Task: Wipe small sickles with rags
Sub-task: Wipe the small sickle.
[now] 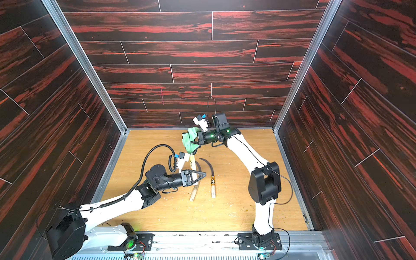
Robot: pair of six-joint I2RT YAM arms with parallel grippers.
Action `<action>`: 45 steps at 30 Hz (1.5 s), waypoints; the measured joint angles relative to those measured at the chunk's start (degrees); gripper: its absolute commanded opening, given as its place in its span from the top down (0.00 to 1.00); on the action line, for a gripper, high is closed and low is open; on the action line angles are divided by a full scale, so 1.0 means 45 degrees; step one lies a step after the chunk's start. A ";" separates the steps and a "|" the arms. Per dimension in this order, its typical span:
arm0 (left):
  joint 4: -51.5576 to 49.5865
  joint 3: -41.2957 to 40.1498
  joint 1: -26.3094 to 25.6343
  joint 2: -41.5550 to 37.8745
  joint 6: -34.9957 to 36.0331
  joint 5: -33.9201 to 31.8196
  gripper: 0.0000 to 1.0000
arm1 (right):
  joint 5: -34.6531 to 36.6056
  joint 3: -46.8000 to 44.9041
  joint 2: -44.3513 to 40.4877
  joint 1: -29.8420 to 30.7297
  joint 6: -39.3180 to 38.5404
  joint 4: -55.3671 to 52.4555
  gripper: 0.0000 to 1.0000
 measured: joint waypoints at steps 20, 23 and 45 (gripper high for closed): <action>-0.1812 0.0000 -0.0155 -0.1666 0.1506 -0.0296 1.00 | 0.0408 -0.3779 0.0544 -0.0495 0.0636 0.0743 1.00; -0.1826 -0.0005 -0.0155 -0.1627 0.1525 -0.0379 1.00 | 0.0976 -0.5095 -0.0204 -0.0588 0.0418 0.0442 1.00; -0.9126 0.1899 -0.0151 0.0078 0.5051 -0.1627 1.00 | 0.3891 -0.6008 -0.7261 0.1433 -0.1379 -0.2433 1.00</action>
